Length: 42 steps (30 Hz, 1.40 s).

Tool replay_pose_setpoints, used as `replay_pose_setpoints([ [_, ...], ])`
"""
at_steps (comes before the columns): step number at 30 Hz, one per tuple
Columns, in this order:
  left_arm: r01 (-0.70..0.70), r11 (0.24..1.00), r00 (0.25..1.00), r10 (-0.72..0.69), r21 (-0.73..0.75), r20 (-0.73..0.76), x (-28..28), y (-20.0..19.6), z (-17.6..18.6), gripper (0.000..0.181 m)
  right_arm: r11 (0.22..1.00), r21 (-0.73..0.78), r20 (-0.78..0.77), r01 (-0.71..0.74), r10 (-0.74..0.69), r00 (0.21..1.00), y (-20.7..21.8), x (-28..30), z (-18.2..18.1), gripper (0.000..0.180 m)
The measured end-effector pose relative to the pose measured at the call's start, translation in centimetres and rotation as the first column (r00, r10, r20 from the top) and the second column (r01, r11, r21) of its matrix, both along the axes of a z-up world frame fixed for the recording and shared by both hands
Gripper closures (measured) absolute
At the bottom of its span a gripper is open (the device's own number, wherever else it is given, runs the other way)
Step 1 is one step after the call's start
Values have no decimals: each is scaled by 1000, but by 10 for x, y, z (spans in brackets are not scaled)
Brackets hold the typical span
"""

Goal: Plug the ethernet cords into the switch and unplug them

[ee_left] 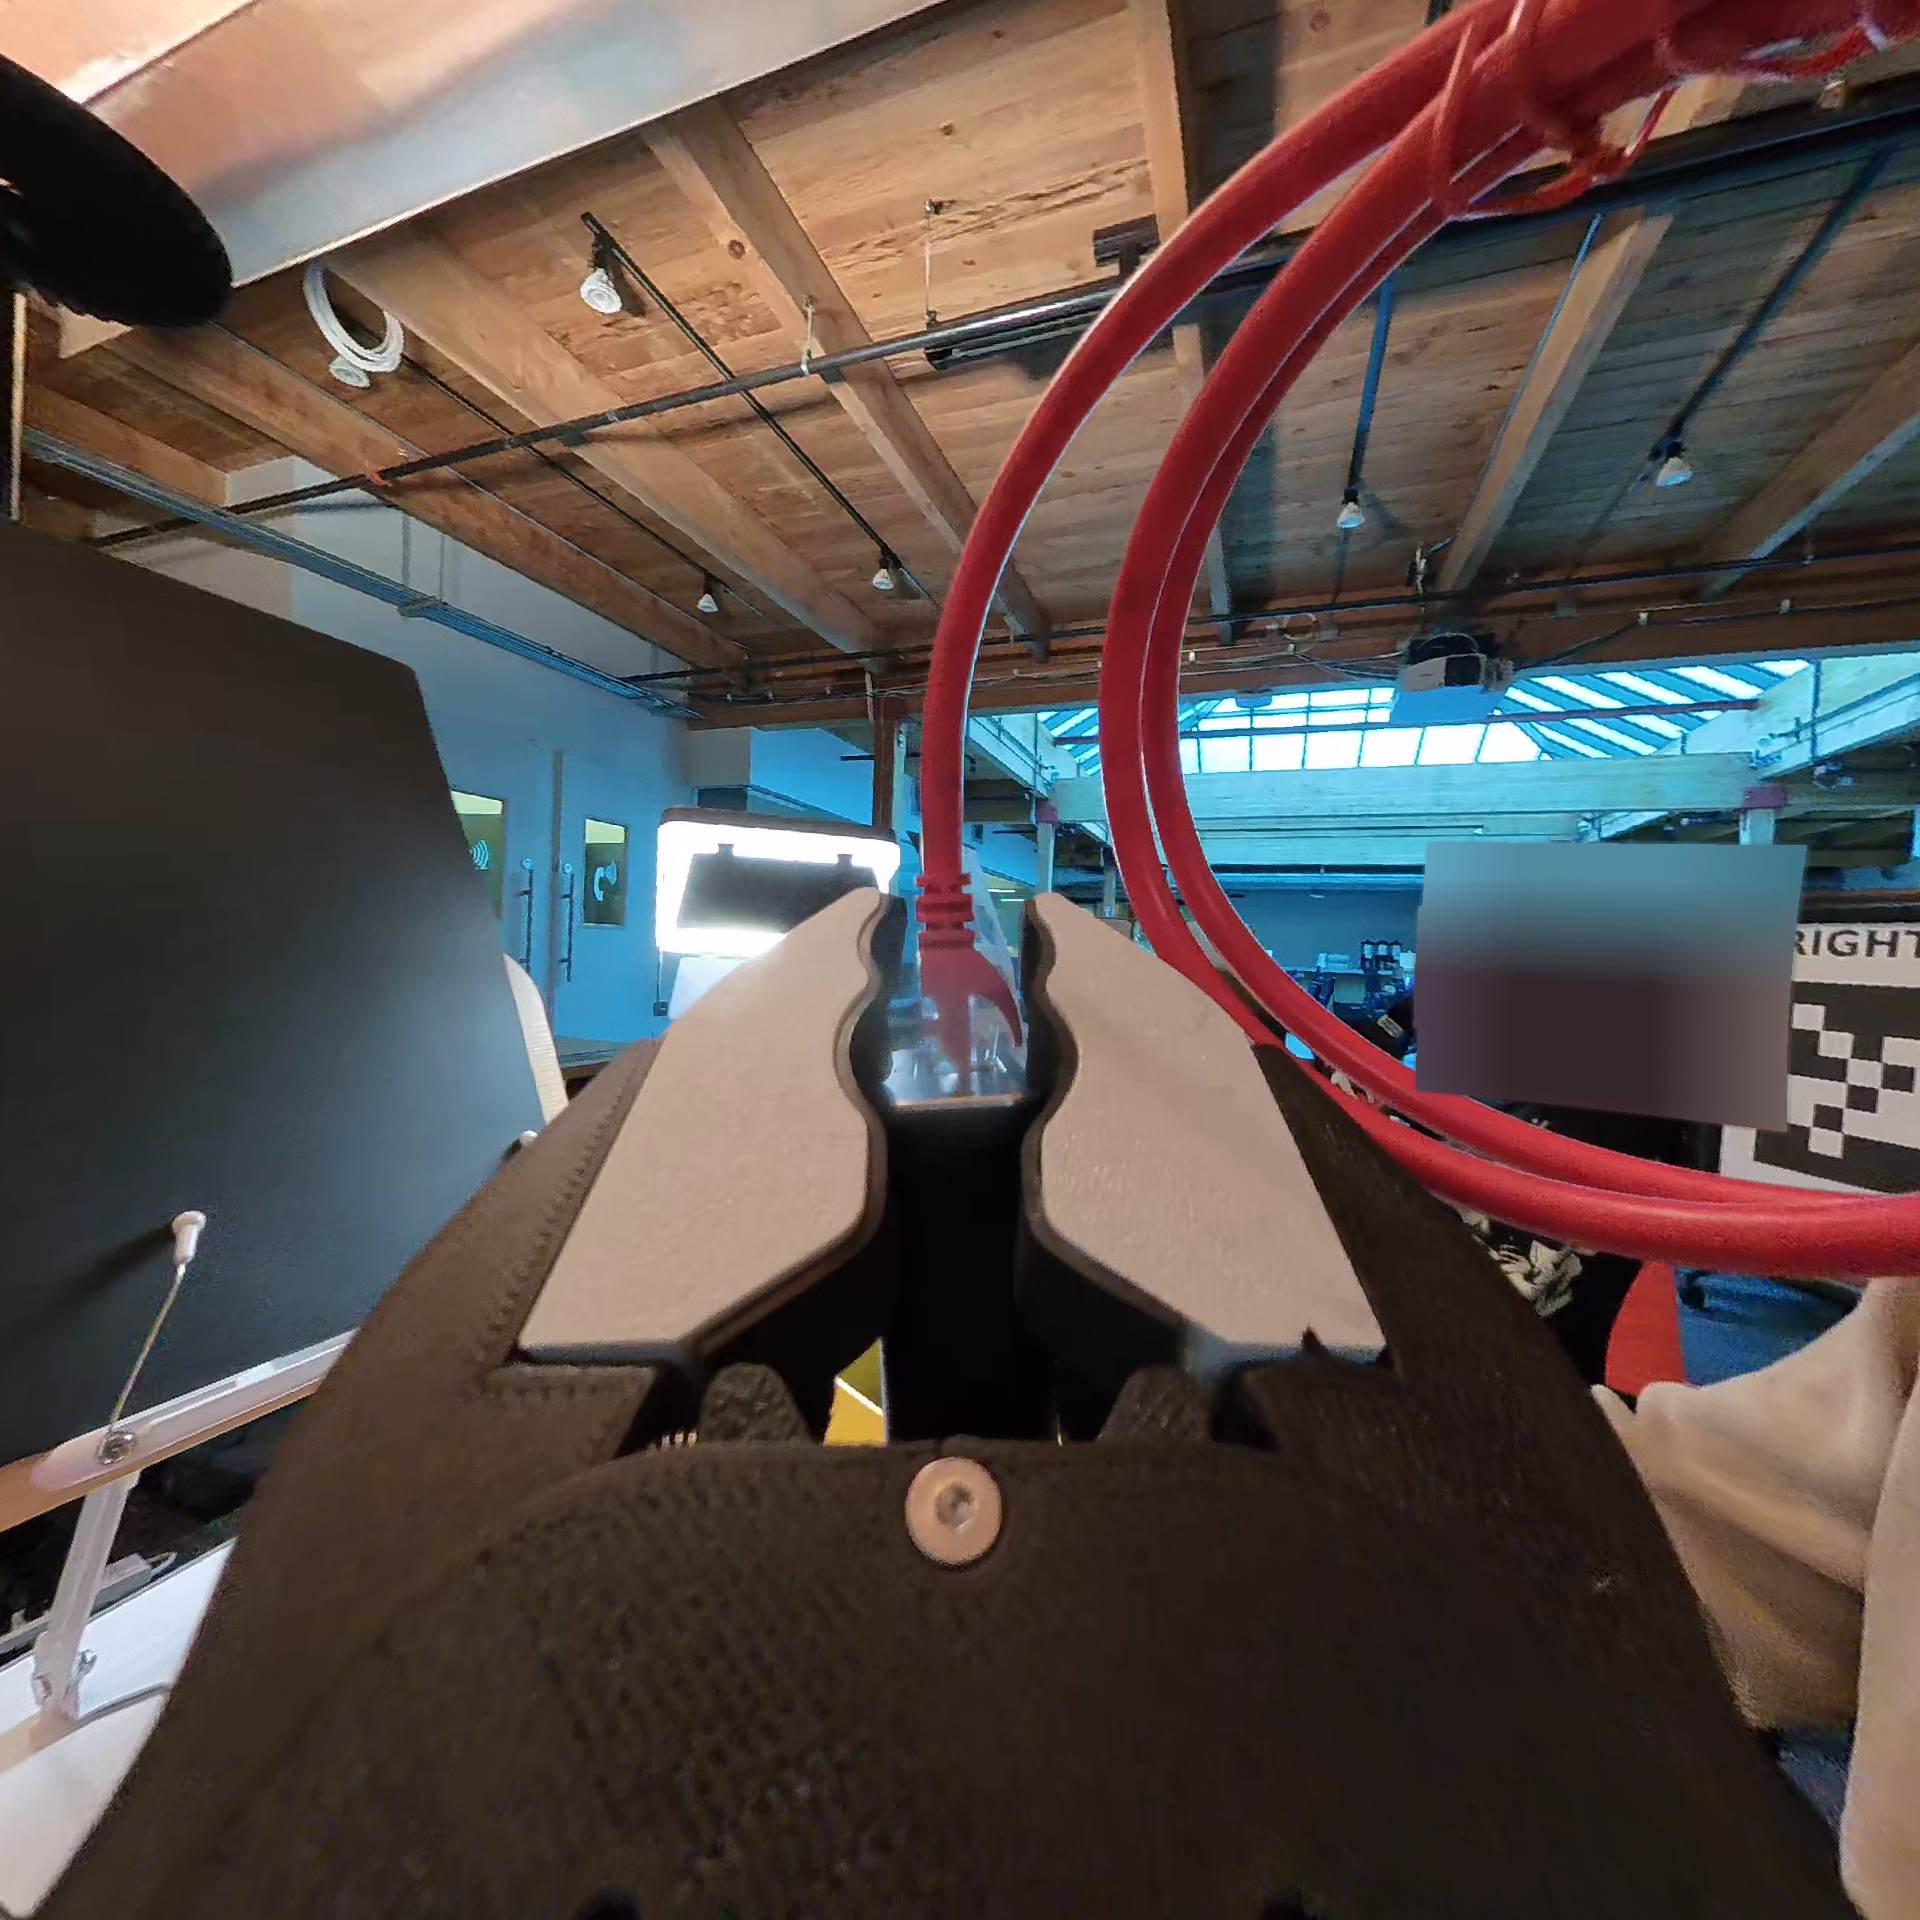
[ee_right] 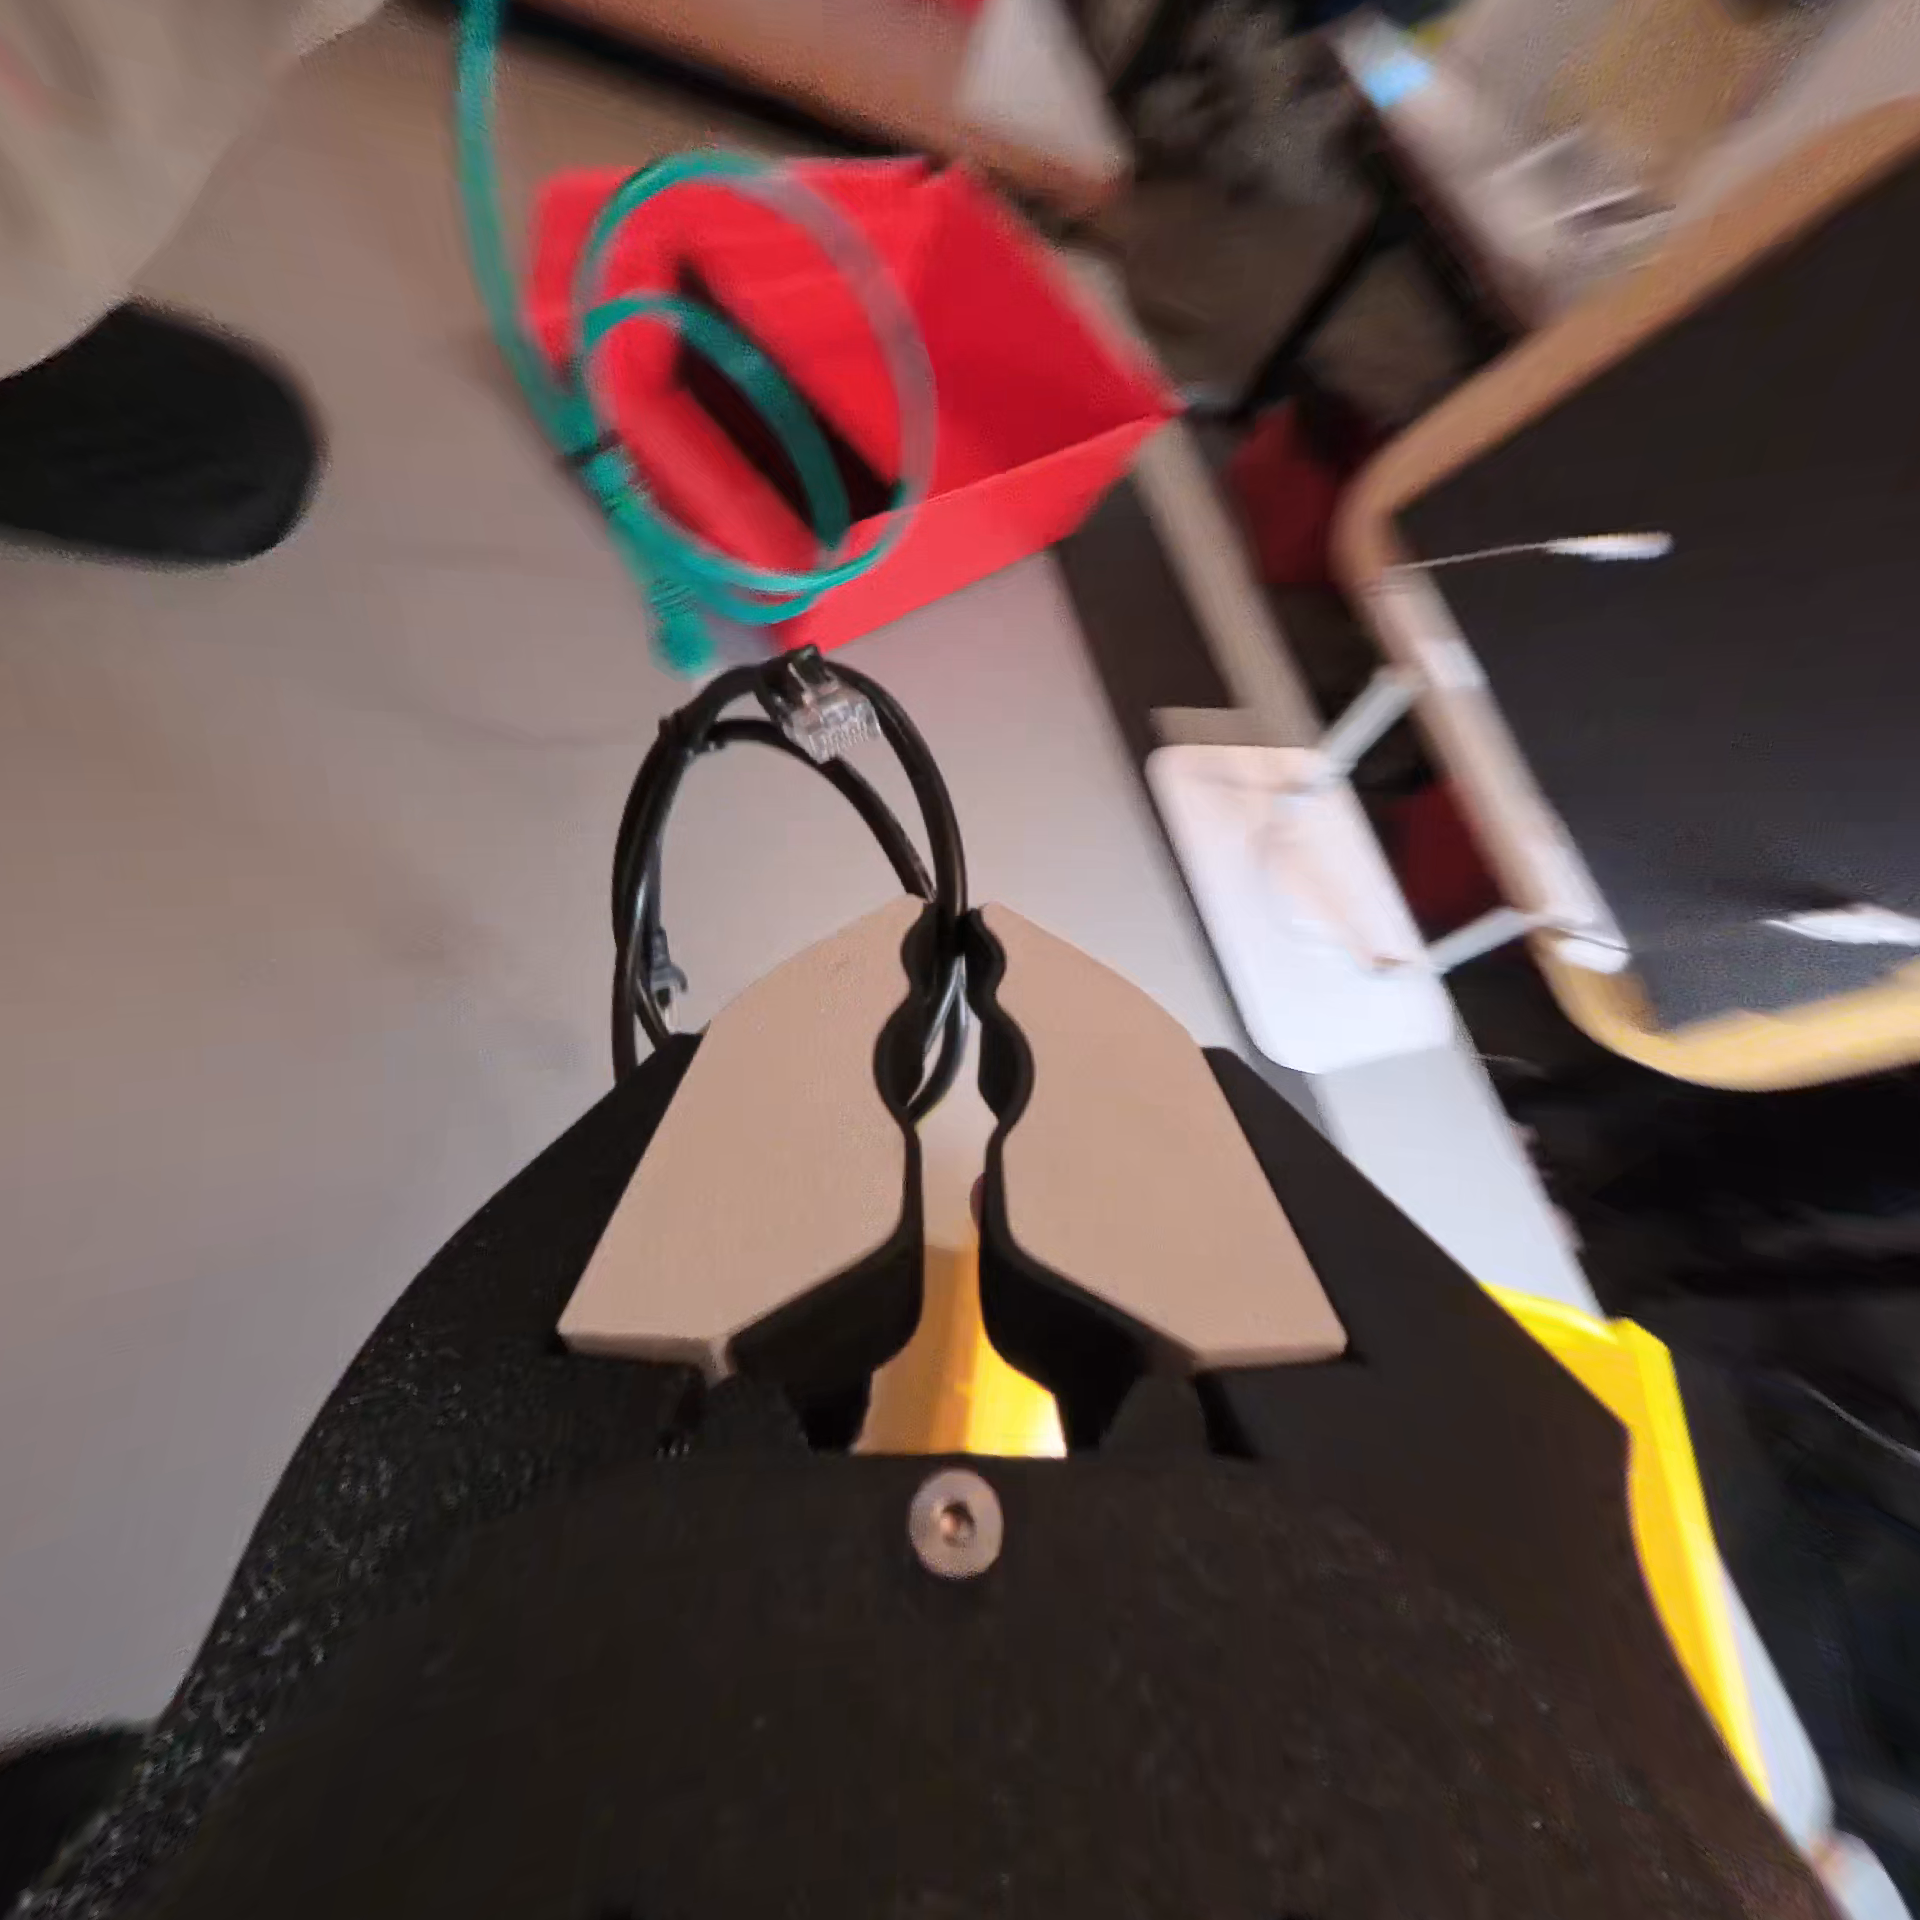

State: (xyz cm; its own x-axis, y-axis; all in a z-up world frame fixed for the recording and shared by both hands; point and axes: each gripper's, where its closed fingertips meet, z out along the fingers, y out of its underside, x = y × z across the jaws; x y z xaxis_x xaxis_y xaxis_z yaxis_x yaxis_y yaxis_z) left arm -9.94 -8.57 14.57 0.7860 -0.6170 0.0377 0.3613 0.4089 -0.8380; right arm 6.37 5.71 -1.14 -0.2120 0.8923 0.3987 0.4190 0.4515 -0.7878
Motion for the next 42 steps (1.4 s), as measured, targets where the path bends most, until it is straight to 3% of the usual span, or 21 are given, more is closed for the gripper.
replay_pose_setpoints([
  [1, 6, 1000, 1000, -6, 1, -9, 4, -1, 0, 159, 996, 22, -88, 83, -81, 993, 18, 12, 20, 176],
  [5, 36, 999, 998, -36, 3, -47, 20, -3, 1, 159, 907, 49, -251, 417, -393, 885, 91, 67, 54, 175],
  [9, 66, 998, 995, -65, 7, -73, 34, -7, 1, 159, 783, 44, -179, 620, -605, 776, 148, 103, 30, 175],
  [15, 93, 996, 992, -92, 7, -89, 44, -7, 0, 159, 673, 144, 83, 725, -739, 669, 205, 113, -59, 175],
  [17, 99, 995, 991, -98, 9, -88, 45, -8, 0, 159, 665, 117, 74, 737, -746, 661, 209, 112, -61, 156],
  [20, 116, 993, 990, -115, 10, -85, 47, -9, 0, 159, 660, 68, -76, 748, -744, 664, 203, 109, -24, 141],
  [23, 135, 991, 987, -135, -5, -86, 53, -5, -4, 159, 778, -28, -249, 627, -613, 750, 162, 85, 24, 141],
  [25, 150, 989, 985, -151, -21, -88, 58, 0, -8, 159, 904, -125, -353, 408, -425, 833, 110, 52, 52, 142],
  [27, 170, 985, 981, -173, -40, -87, 66, 5, -14, 159, 971, -205, -421, 125, -202, 884, 47, 18, 69, 143],
  [30, 212, 975, 973, -217, -70, -77, 82, 15, -25, 159, 924, -290, -443, -248, 100, 891, -46, -31, 62, 142],
  [34, 276, 956, 959, -280, -99, -32, 103, 26, -40, 159, 800, -386, -423, -460, 289, 859, -125, -76, 25, 134],
  [37, 262, 956, 962, -270, -135, -47, 110, 36, -52, 159, 754, -438, -437, -490, 298, 849, -136, -83, 16, 153],
  [40, 260, 953, 962, -270, -153, -46, 109, 41, -56, 159, 710, -488, -429, -507, 311, 848, -130, -78, 17, 156],
  [42, 264, 947, 959, -278, -183, -52, 109, 44, -60, 159, 724, -470, -414, -504, 324, 851, -124, -73, 17, 156],
])
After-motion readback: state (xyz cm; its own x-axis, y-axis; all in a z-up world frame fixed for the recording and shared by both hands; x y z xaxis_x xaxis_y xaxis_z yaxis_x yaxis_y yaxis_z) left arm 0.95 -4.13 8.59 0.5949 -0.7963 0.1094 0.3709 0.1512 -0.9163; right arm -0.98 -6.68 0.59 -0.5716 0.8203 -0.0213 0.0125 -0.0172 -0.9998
